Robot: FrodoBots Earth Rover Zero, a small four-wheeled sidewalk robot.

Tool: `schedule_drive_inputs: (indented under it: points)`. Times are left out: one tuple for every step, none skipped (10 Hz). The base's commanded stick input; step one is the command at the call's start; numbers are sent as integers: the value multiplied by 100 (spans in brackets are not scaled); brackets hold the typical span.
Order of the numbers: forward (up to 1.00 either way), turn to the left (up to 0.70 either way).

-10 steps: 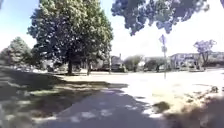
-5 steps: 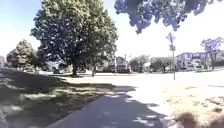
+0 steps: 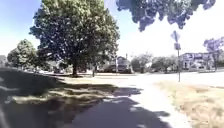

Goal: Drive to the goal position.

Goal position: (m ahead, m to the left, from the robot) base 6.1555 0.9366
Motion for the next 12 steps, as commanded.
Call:
schedule_drive_inputs:
  points:
    - [85, -33]
    - [85, -22]
    - [85, 0]
    - [85, 0]
    - [85, 0]
    - [85, 0]
    - [85, 0]
    - [85, 0]
    - [85, 0]
    - [85, 0]
    - [85, 0]
    - [85, 0]
